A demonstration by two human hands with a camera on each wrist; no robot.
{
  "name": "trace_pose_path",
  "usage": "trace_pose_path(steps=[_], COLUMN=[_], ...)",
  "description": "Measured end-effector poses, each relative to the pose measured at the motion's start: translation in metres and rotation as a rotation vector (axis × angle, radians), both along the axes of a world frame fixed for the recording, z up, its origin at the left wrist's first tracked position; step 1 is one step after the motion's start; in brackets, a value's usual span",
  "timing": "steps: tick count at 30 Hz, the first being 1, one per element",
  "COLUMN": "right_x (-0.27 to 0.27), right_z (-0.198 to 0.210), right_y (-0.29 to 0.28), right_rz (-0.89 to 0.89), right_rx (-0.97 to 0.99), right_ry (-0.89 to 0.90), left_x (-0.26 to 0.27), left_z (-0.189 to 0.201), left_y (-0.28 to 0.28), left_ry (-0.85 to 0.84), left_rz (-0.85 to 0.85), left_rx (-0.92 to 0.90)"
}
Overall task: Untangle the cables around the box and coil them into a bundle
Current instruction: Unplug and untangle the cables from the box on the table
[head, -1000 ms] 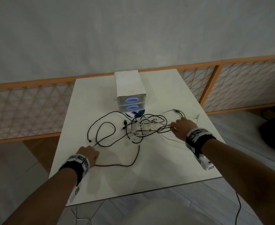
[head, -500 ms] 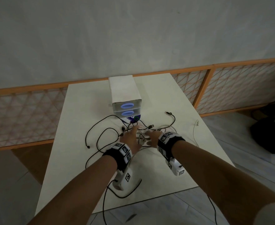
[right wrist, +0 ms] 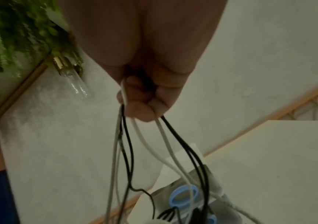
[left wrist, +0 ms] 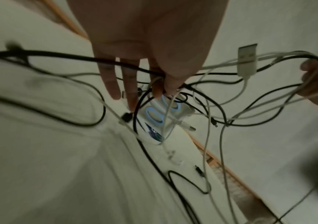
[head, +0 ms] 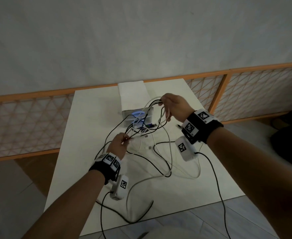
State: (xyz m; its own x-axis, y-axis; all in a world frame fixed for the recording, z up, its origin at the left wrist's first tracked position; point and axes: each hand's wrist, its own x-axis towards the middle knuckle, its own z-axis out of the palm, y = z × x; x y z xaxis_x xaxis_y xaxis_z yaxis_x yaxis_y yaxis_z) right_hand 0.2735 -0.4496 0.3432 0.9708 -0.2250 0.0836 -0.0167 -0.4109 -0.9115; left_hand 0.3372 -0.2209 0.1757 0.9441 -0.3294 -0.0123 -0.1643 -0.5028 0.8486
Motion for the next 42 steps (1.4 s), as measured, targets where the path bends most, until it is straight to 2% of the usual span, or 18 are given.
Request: trace_pose_path(steps=[3, 6, 9, 10, 12, 14, 15, 17, 19, 23, 26, 29, 31, 34, 36, 39, 40, 42], right_x=[0.002, 0.001, -0.017, -0.025, -0.041, -0.053, -0.057, -0.063, -0.069, -0.074, -0.071, -0.067, -0.06, -0.048, -0.043, -0.049, -0.055, -0.071], right_z=[-0.01, -0.05, -0.096, -0.104, -0.109, -0.116, -0.122, -0.14, -0.158, -0.173, -0.167, -0.15, -0.135, -0.114, -0.111, -0.113, -0.115, -0.12], right_y=[-0.018, -0.043, -0.06, -0.058, -0.044, -0.024, -0.014, 0.005, 0.016, 0.007, -0.015, -0.038, -0.045, -0.038, -0.031, -0.027, -0.024, -0.009], right_rz=[-0.191, -0.361, -0.407, -0.393, -0.302, -0.119, 0.01, 0.287, 0.452, 0.386, 0.213, -0.066, -0.184, -0.257, -0.237, -0.132, -0.119, -0.075], right_rx=[0.076, 0.025, -0.426, -0.557, -0.719, -0.809, -0.851, -0.92, -0.945, -0.934, -0.768, -0.585, -0.477, -0.375, -0.407, -0.701, -0.765, -0.831], right_ry=[-0.062, 0.116, 0.59, 0.642, 0.495, 0.3, 0.285, 0.417, 0.631, 0.744, 0.788, 0.618, 0.389, 0.118, 0.16, 0.514, 0.529, 0.362], left_x=[0.001, 0.0, -0.006, -0.01, -0.02, -0.028, -0.035, -0.047, -0.058, -0.058, -0.048, -0.045, -0.04, -0.033, -0.032, -0.049, -0.061, -0.095], left_z=[0.014, 0.008, -0.011, -0.017, -0.024, -0.03, -0.029, -0.035, -0.039, -0.049, -0.047, -0.048, -0.052, -0.046, -0.037, -0.022, -0.018, -0.005], left_y=[0.004, 0.009, 0.018, 0.021, 0.023, 0.021, 0.016, 0.006, -0.003, 0.014, 0.034, 0.046, 0.049, 0.047, 0.043, 0.04, 0.04, 0.039], left_ry=[-0.053, -0.092, -0.025, -0.017, -0.068, -0.13, -0.107, -0.04, -0.071, -0.148, -0.175, -0.117, -0.131, -0.1, -0.199, -0.529, -0.56, -0.322], left_rz=[0.145, 0.167, 0.112, 0.099, 0.032, -0.196, -0.344, -0.61, -0.727, -0.672, -0.577, -0.519, -0.505, -0.483, -0.429, -0.314, -0.293, -0.396], left_rx=[-0.19, -0.197, 0.071, 0.204, 0.441, 0.514, 0.517, 0.554, 0.667, 0.735, 0.782, 0.963, 0.914, 0.976, 0.883, 0.58, 0.512, 0.477])
